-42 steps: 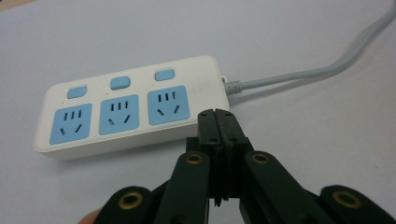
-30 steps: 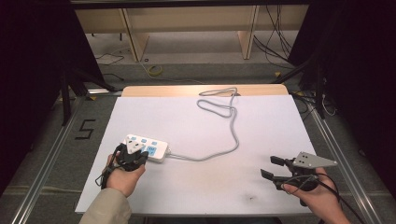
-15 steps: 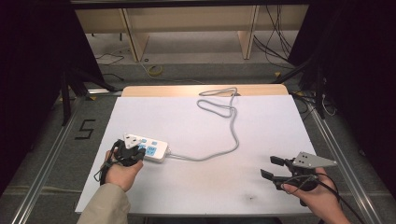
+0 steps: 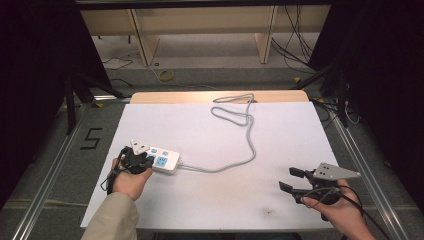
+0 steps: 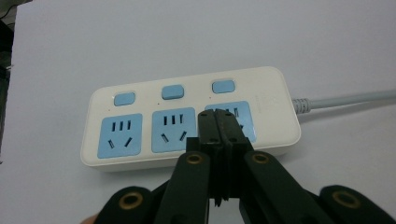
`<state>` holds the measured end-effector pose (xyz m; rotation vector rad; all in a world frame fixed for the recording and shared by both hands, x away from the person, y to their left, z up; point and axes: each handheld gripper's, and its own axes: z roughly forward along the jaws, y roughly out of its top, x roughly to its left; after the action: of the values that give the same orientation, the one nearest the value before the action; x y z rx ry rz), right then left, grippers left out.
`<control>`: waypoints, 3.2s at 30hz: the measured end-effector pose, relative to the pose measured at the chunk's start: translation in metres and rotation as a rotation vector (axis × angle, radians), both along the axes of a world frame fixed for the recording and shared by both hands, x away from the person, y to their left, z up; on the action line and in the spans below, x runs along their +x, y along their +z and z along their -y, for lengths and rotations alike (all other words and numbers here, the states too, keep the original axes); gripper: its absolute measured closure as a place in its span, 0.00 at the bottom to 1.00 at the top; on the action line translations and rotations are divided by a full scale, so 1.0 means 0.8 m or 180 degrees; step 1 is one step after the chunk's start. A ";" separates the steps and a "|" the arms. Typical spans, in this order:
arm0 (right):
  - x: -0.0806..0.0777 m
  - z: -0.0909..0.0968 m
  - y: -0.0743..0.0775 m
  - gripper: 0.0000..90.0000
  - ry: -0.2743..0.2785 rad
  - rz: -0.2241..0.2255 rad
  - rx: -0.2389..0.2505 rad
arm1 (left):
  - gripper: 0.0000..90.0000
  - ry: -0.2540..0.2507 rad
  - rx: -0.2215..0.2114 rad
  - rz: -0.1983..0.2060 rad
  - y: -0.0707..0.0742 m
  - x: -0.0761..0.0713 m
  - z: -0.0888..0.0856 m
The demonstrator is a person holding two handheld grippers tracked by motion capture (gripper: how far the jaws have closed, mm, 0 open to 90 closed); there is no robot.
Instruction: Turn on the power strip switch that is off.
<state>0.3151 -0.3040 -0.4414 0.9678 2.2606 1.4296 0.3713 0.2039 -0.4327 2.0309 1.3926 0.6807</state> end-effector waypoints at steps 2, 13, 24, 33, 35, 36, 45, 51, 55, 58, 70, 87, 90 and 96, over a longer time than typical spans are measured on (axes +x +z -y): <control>0.000 0.000 0.000 0.38 0.0000 -0.0003 -0.0004 | 1.00 0.0015 -0.0006 -0.0009 0.000 0.002 -0.001; 0.000 -0.001 0.000 0.38 0.0000 -0.0003 -0.0007 | 1.00 0.0082 -0.0043 -0.0042 -0.001 0.012 -0.005; 0.002 -0.003 0.000 0.38 0.0010 0.0014 -0.0027 | 1.00 0.0127 -0.0059 -0.0070 -0.003 0.019 -0.009; 0.003 -0.006 -0.001 0.38 0.0029 0.0009 -0.0043 | 1.00 0.0139 -0.0058 -0.0098 -0.005 0.024 -0.010; 0.003 -0.007 -0.001 0.38 0.0034 0.0010 -0.0047 | 1.00 0.0152 -0.0060 -0.0102 -0.006 0.026 -0.011; 0.003 -0.007 -0.001 0.38 0.0033 0.0011 -0.0051 | 1.00 0.0152 -0.0060 -0.0102 -0.006 0.026 -0.011; 0.004 -0.008 -0.002 0.38 0.0031 0.0005 -0.0053 | 1.00 0.0199 -0.0098 -0.0110 -0.007 0.034 -0.015; 0.004 -0.008 -0.002 0.38 0.0035 0.0005 -0.0060 | 1.00 0.0209 -0.0102 -0.0098 -0.006 0.037 -0.015; 0.004 -0.009 -0.002 0.38 0.0034 0.0003 -0.0061 | 1.00 0.0213 -0.0073 -0.0092 -0.006 0.040 -0.015; 0.004 -0.008 -0.002 0.38 0.0033 0.0004 -0.0061 | 1.00 0.0233 -0.0091 -0.0092 -0.005 0.042 -0.015; 0.005 -0.008 -0.003 0.38 0.0035 0.0004 -0.0064 | 1.00 0.0286 -0.0103 -0.0099 -0.005 0.051 -0.017; 0.005 -0.008 -0.003 0.38 0.0035 0.0003 -0.0060 | 1.00 0.0328 -0.0123 -0.0149 -0.005 0.064 -0.019; 0.005 -0.008 -0.003 0.38 0.0034 0.0004 -0.0060 | 1.00 0.0329 -0.0130 -0.0154 -0.006 0.066 -0.019; 0.005 -0.008 -0.004 0.38 0.0040 0.0000 -0.0057 | 1.00 0.0330 -0.0146 -0.0168 -0.007 0.069 -0.019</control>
<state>0.3192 -0.2974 -0.4444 0.9499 2.2796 1.4119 0.4265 0.2195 -0.4381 1.9651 1.5387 0.6371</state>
